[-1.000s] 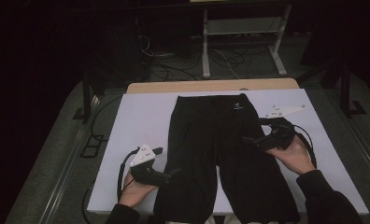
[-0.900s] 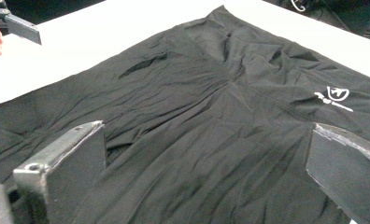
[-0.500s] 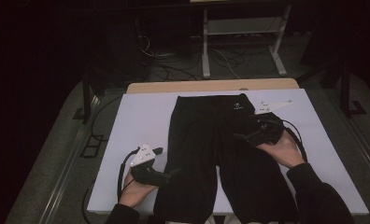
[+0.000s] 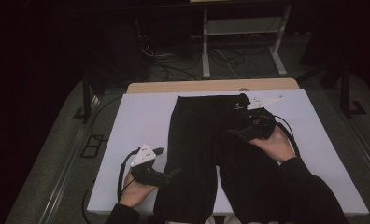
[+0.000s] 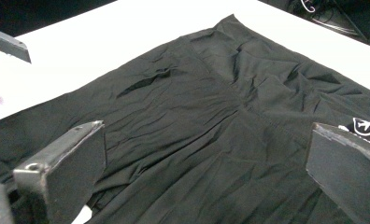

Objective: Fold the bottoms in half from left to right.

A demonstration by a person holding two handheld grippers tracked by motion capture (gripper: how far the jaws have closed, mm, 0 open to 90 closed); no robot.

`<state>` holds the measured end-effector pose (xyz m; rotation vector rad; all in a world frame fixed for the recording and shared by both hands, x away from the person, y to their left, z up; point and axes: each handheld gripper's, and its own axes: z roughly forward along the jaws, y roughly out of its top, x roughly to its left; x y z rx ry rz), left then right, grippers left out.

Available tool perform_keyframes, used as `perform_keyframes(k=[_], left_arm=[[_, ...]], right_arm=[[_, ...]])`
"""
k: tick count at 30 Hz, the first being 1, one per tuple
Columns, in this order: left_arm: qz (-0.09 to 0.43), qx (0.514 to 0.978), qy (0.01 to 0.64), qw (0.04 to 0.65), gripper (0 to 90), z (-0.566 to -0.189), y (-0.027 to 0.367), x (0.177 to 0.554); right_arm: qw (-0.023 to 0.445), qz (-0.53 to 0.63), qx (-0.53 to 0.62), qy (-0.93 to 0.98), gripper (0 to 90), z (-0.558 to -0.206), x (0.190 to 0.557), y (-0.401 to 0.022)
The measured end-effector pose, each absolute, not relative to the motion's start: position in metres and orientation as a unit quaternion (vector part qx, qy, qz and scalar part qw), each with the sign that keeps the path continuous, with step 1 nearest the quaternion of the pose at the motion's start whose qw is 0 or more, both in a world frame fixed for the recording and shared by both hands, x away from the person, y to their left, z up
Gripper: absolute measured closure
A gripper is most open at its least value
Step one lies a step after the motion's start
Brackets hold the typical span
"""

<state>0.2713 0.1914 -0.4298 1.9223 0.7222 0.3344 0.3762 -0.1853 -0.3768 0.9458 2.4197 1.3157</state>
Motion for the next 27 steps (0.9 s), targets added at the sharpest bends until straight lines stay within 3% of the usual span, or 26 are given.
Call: perform_keyframes(k=[27], left_arm=[[0.139, 0.797, 0.298, 0.507, 0.0, -0.43, 0.191, 0.271]], right_arm=[[0.118, 0.454, 0.312, 0.826, 0.0, -0.361, 0.398, -0.156]])
